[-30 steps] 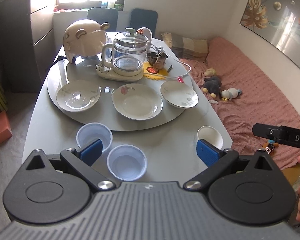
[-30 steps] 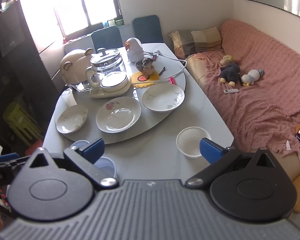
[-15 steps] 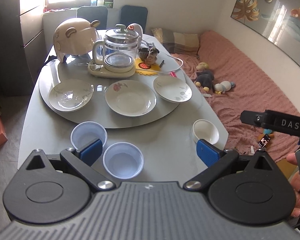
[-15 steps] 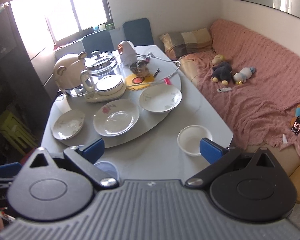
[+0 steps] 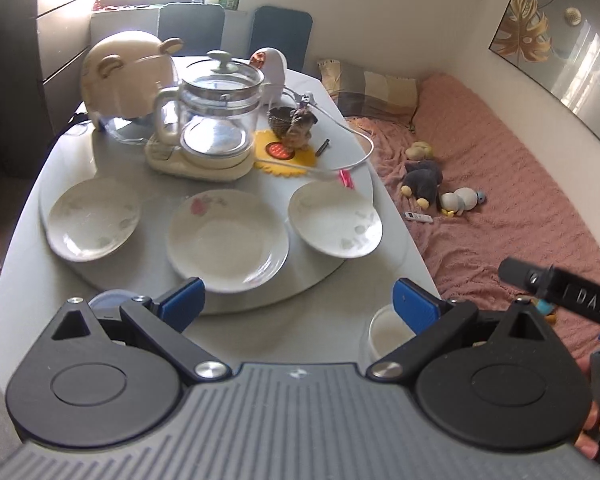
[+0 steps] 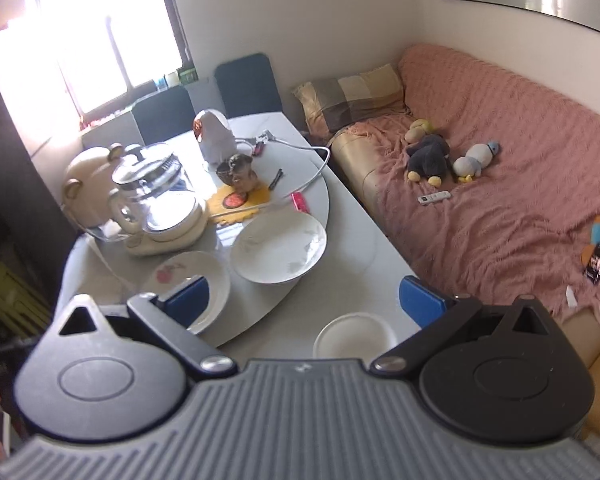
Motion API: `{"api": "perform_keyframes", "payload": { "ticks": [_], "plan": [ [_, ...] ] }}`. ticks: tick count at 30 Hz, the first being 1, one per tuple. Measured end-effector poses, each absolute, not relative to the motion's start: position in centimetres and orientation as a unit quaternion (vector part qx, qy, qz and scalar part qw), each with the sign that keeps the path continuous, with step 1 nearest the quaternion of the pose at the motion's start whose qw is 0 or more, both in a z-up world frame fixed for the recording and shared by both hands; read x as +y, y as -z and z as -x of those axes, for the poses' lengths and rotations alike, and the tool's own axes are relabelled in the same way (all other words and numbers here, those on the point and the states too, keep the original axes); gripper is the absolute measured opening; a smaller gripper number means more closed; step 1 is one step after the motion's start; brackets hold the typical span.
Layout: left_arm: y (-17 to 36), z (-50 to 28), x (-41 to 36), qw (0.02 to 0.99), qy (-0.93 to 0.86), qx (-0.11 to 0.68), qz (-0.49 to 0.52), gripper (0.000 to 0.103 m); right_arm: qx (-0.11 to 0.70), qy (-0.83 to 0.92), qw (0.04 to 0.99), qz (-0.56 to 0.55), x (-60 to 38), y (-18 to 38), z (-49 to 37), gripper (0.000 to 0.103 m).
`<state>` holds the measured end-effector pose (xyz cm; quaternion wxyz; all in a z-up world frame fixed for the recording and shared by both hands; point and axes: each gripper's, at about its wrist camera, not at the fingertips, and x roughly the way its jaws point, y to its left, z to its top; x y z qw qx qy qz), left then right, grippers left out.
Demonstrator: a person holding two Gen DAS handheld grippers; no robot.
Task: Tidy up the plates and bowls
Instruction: 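Move both grippers to the large leaf-pattern bowl and close on its rim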
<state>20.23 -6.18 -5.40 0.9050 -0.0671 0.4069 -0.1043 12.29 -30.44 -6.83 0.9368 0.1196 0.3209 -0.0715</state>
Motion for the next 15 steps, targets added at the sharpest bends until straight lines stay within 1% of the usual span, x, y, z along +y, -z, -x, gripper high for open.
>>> {"api": "perform_keyframes", "payload": {
  "ticks": [9, 13, 15],
  "plan": [
    [7.2, -29.9, -11.2, 0.895, 0.091, 0.432, 0.067, 0.102, 0.356, 0.039, 0.925, -0.129, -34.7, 8.8, -20.1, 0.103],
    [9.2, -33.6, -12.1, 0.894, 0.097, 0.429, 0.085, 0.102, 0.370, 0.015, 0.920, -0.130, -35.7, 9.8, -23.9, 0.103],
    [10.3, -35.4, -12.8, 0.890, 0.089, 0.440, 0.080, 0.102, 0.377, -0.002, 0.917, -0.128, -36.1, 10.6, -25.9, 0.103]
  ]
}}
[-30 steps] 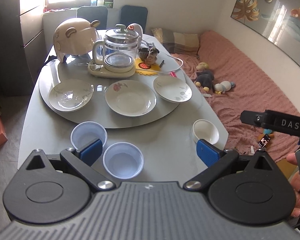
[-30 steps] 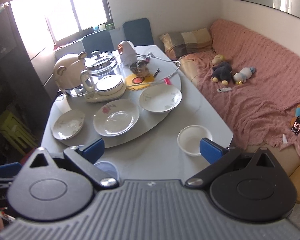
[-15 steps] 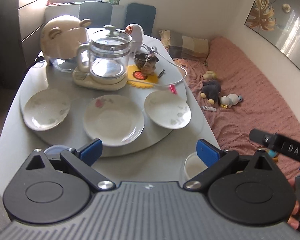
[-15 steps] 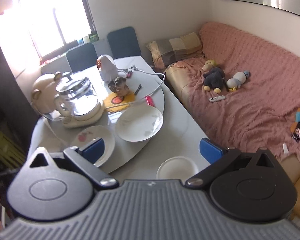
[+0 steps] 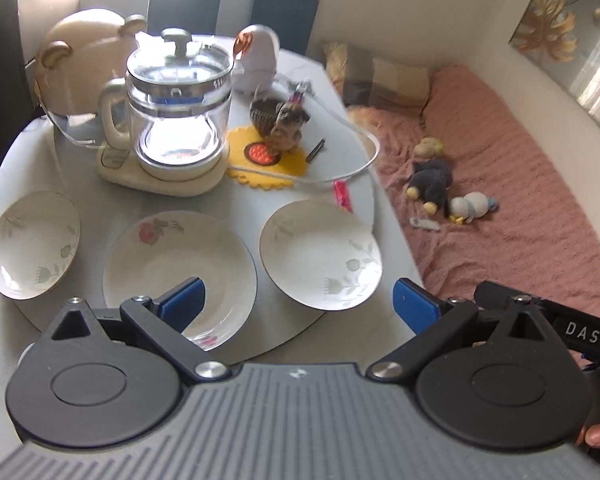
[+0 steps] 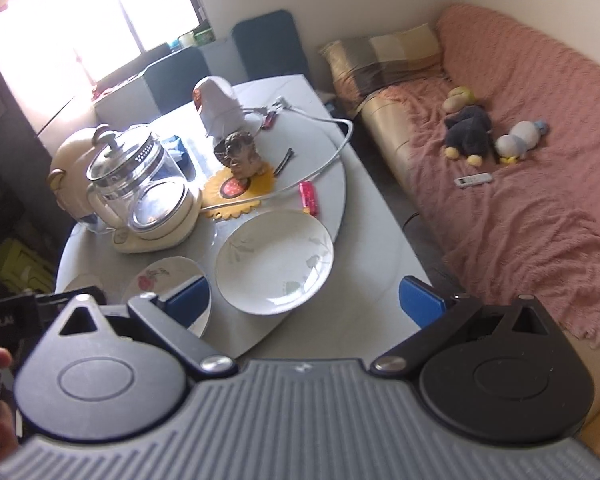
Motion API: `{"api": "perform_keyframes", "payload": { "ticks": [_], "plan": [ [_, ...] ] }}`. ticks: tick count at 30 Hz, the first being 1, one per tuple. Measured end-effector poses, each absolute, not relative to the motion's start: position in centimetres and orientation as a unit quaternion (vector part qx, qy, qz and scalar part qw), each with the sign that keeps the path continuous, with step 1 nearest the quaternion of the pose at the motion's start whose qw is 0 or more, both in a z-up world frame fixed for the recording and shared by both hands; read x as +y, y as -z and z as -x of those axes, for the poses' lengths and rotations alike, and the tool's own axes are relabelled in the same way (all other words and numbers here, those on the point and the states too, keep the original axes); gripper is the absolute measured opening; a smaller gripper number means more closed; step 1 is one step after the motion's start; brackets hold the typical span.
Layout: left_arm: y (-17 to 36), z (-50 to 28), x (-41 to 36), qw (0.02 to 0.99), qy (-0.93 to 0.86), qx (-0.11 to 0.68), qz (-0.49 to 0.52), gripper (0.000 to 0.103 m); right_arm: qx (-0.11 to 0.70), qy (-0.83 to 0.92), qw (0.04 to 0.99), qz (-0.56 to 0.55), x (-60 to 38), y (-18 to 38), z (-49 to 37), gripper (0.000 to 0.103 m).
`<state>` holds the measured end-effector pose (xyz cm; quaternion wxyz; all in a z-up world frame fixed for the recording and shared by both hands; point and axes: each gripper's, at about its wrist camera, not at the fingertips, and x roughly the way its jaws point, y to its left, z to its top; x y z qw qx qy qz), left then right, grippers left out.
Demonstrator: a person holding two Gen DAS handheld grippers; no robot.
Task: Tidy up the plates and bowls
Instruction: 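Move both grippers to the large leaf-pattern bowl and close on its rim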
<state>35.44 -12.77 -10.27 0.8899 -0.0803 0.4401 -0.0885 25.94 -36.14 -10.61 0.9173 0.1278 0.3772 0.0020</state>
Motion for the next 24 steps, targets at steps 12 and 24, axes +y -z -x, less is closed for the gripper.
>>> {"api": "perform_keyframes", "payload": {
  "ticks": [12, 24],
  "plan": [
    [17.0, -46.1, -14.7, 0.864, 0.051, 0.497, 0.062, 0.102, 0.432, -0.071, 0.891, -0.124, -38.1, 15.6, -36.1, 0.097],
    [24.9, -53.3, -16.8, 0.835, 0.100, 0.540, 0.019, 0.100, 0.499, -0.103, 0.851, -0.130, -38.6, 22.3, -41.7, 0.076]
  ]
}}
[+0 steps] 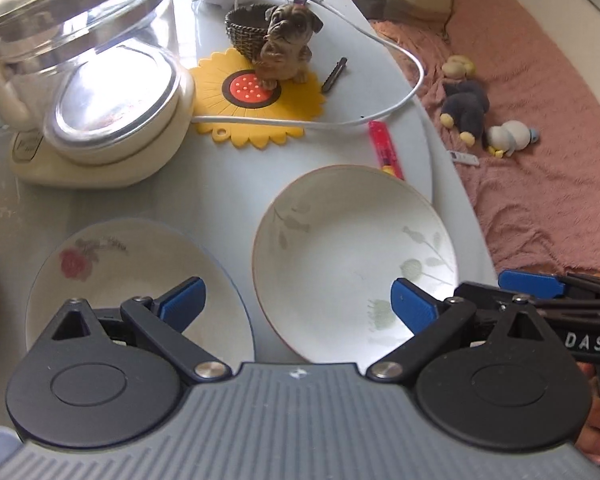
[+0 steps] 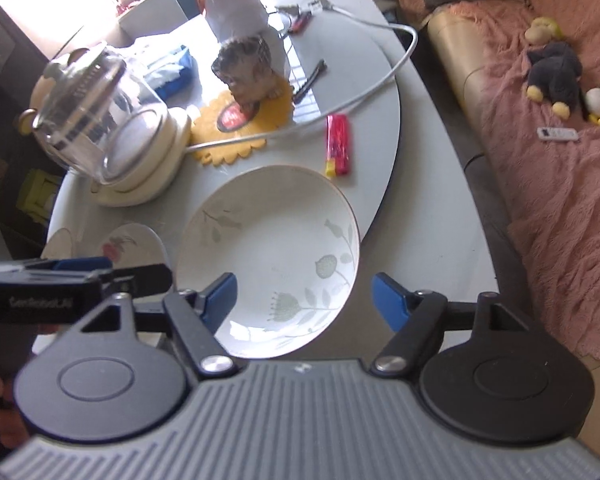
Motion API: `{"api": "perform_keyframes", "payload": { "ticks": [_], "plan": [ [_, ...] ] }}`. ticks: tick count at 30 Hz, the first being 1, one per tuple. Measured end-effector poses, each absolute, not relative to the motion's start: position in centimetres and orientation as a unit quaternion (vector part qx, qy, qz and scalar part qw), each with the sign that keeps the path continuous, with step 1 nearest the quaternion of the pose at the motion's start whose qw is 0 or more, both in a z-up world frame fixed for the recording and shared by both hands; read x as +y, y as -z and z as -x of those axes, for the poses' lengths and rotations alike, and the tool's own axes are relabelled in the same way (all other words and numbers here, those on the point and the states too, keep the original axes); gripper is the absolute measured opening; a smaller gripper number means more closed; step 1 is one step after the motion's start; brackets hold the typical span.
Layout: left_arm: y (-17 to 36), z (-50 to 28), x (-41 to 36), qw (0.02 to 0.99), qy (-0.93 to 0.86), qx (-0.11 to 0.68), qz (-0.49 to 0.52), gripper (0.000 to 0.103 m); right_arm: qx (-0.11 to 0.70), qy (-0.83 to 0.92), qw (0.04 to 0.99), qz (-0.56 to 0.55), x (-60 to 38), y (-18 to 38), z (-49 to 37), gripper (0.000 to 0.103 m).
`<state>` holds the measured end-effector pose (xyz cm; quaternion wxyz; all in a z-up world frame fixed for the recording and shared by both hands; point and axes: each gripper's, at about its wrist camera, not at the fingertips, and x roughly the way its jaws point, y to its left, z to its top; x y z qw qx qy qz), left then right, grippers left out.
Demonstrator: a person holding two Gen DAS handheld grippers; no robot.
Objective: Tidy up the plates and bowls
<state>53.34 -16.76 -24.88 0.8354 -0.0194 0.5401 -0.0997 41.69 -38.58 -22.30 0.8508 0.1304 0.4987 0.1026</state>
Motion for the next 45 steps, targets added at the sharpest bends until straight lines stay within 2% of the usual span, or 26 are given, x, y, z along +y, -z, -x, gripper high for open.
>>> {"api": "perform_keyframes", "payload": {
  "ticks": [3, 5, 8, 10, 15, 20, 25, 28, 37, 45],
  "plan": [
    [25.9, -55.0, -16.8, 0.835, 0.104, 0.540, 0.004, 0.099, 0.512, -0.100, 0.842, -0.140, -38.7, 23.8, -42.7, 0.076],
    [26.5, -56.1, -16.8, 0.830, 0.108, 0.547, -0.002, 0.094, 0.522, -0.098, 0.835, -0.145, -38.6, 24.8, -43.2, 0.076],
    [27.3, -57.6, -16.5, 0.826, 0.112, 0.553, -0.002, 0.085, 0.519, -0.095, 0.835, -0.155, -38.6, 25.7, -43.3, 0.076],
    [28.1, -58.5, -16.4, 0.819, 0.114, 0.562, 0.001, 0.070, 0.521, -0.098, 0.833, -0.159, -38.5, 26.1, -43.5, 0.075],
    [29.4, -59.8, -16.7, 0.813, 0.130, 0.568, 0.005, 0.055, 0.524, -0.101, 0.831, -0.157, -38.3, 26.6, -43.7, 0.076],
    [30.7, -60.7, -17.4, 0.807, 0.125, 0.577, 0.003, 0.043, 0.525, -0.099, 0.829, -0.167, -38.3, 26.8, -43.9, 0.059],
    [31.4, -61.1, -17.1, 0.803, 0.110, 0.586, 0.002, 0.027, 0.545, -0.074, 0.816, -0.176, -38.7, 28.1, -44.6, 0.030],
    [31.6, -61.2, -16.6, 0.803, 0.115, 0.585, 0.016, 0.027, 0.553, -0.076, 0.812, -0.168, -38.7, 28.6, -44.6, 0.022],
    [31.7, -60.5, -16.1, 0.808, 0.122, 0.576, 0.026, 0.026, 0.560, -0.090, 0.803, -0.186, -39.4, 28.7, -44.7, 0.020],
    [30.4, -59.6, -15.0, 0.810, 0.122, 0.572, 0.052, 0.019, 0.547, -0.099, 0.812, -0.181, -39.8, 27.0, -44.6, 0.019]
  ]
}}
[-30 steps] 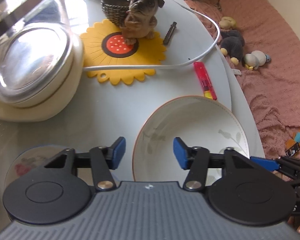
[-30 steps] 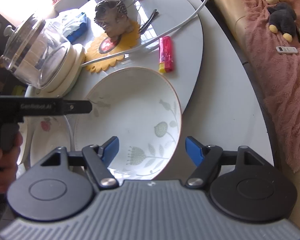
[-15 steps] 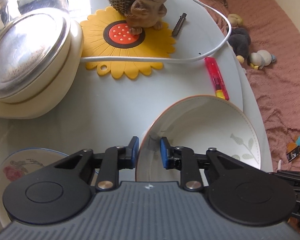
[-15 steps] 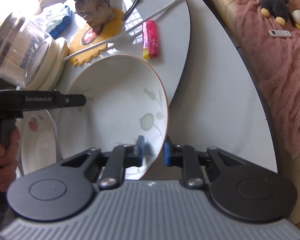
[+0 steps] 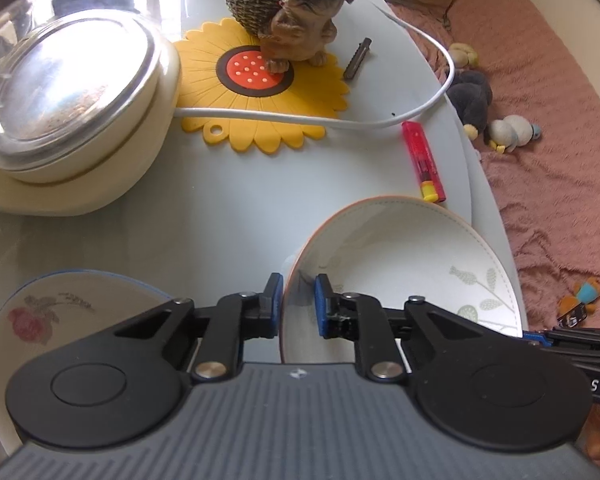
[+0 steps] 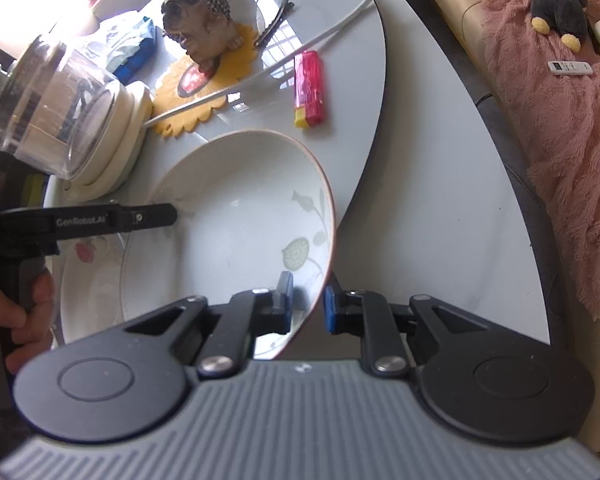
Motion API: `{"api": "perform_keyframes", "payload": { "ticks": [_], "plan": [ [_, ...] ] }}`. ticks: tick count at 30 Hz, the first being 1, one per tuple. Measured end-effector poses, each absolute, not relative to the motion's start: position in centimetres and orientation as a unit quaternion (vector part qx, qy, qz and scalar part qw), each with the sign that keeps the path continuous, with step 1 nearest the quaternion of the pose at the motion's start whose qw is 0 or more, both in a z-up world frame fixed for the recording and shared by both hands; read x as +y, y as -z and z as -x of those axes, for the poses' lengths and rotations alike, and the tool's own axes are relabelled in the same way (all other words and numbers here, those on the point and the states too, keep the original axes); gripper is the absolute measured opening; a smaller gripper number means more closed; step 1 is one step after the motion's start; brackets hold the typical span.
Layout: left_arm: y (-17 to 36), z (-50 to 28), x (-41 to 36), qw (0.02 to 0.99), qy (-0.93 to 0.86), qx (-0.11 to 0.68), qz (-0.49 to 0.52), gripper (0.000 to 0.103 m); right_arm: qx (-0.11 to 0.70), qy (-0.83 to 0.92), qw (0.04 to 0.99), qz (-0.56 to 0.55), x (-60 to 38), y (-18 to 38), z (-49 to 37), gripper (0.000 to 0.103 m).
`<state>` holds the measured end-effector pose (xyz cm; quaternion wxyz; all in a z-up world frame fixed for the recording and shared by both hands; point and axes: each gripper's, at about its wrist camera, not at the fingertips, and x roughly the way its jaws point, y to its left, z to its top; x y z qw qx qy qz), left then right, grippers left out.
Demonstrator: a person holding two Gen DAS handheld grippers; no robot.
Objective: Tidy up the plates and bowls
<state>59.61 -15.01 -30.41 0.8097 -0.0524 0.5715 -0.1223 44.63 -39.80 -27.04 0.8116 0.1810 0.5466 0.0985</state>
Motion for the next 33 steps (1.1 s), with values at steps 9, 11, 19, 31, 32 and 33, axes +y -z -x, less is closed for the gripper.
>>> {"api": "perform_keyframes", "payload": {
  "ticks": [9, 11, 19, 31, 32, 33],
  "plan": [
    [26.3, -57.8, -12.4, 0.827, 0.110, 0.544, 0.097, 0.017, 0.542, -0.137, 0.811, -0.171, -38.9, 24.0, -44.3, 0.019],
    [25.4, -57.2, -11.6, 0.831, 0.106, 0.537, 0.104, 0.017, 0.539, -0.148, 0.812, -0.166, -38.4, 23.2, -44.0, 0.019],
    [22.5, -53.6, -8.0, 0.848, 0.083, 0.507, 0.131, 0.015, 0.527, -0.188, 0.816, -0.144, -35.9, 20.7, -43.2, 0.019],
    [24.7, -47.7, 0.1, 0.843, 0.062, 0.503, 0.180, 0.011, 0.516, -0.213, 0.821, -0.121, -29.9, 21.5, -43.2, 0.019],
    [25.2, -47.2, 0.8, 0.842, 0.057, 0.504, 0.186, 0.011, 0.518, -0.217, 0.817, -0.130, -29.5, 21.8, -43.2, 0.019],
    [25.9, -46.8, 1.6, 0.838, 0.053, 0.504, 0.200, 0.011, 0.518, -0.222, 0.816, -0.129, -29.0, 22.1, -43.3, 0.019]
  ]
}}
